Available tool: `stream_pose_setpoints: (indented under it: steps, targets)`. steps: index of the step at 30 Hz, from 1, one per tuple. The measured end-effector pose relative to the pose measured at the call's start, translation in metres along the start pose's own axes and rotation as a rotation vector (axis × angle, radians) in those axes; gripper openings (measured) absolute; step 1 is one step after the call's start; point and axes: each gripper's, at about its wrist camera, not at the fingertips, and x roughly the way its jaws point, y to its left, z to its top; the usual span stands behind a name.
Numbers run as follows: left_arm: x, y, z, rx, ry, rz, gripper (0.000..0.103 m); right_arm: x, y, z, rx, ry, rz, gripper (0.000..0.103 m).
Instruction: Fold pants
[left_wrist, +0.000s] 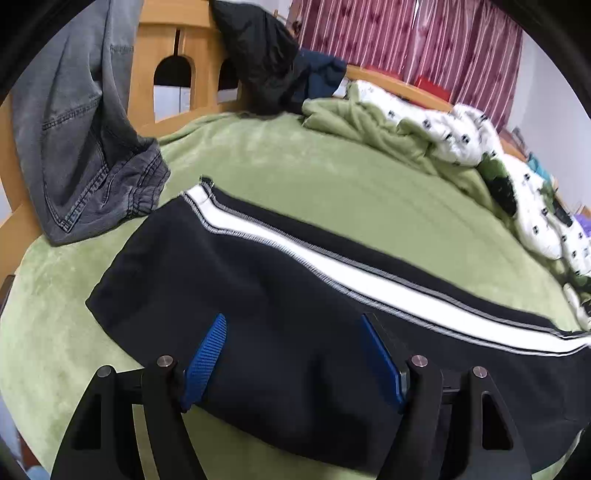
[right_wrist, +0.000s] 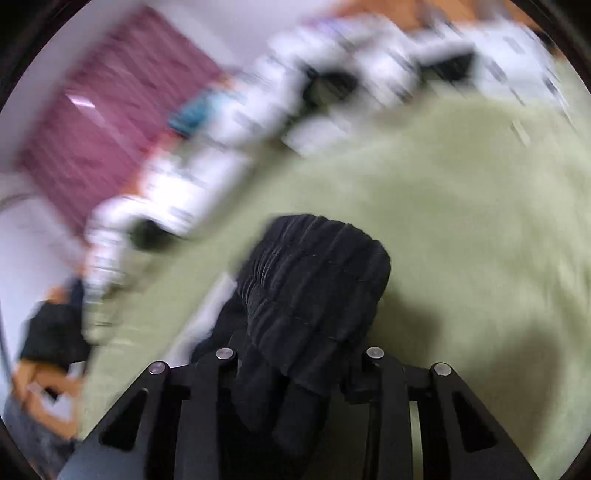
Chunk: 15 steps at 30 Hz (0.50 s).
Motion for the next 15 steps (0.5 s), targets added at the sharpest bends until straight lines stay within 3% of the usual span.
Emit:
stream_pose_setpoints:
  steps: [2, 4, 6, 7, 9, 12, 15]
  targets:
    - [-0.006, -0.004, -0.004, 0.01, -0.002, -0.013, 0.072, -0.003, -0.002, -0.002, -0.034, -0.027, -0.036, 0.034]
    - [-0.008, -0.004, -0.01, 0.012, 0.02, -0.033, 0.072, 0.021, -0.019, -0.013, -0.017, 0.089, -0.147, 0.048]
    - [-0.009, -0.001, -0.016, 0.013, 0.044, -0.063, 0.072, 0.045, -0.04, -0.03, 0.002, 0.222, -0.233, 0.056]
    - [-0.011, 0.001, -0.02, 0.012, 0.057, -0.088, 0.072, 0.038, -0.047, -0.035, 0.012, 0.184, -0.198, 0.057]
    - [-0.015, 0.004, -0.029, 0.021, 0.084, -0.13, 0.072, 0.023, -0.042, -0.03, -0.008, 0.182, -0.243, 0.072]
    - [-0.022, 0.012, -0.047, 0.027, 0.134, -0.223, 0.072, -0.003, -0.026, -0.032, -0.046, 0.163, -0.299, 0.072]
    - [-0.025, 0.017, -0.073, 0.035, 0.222, -0.379, 0.072, -0.026, 0.002, -0.041, -0.065, 0.146, -0.313, 0.072]
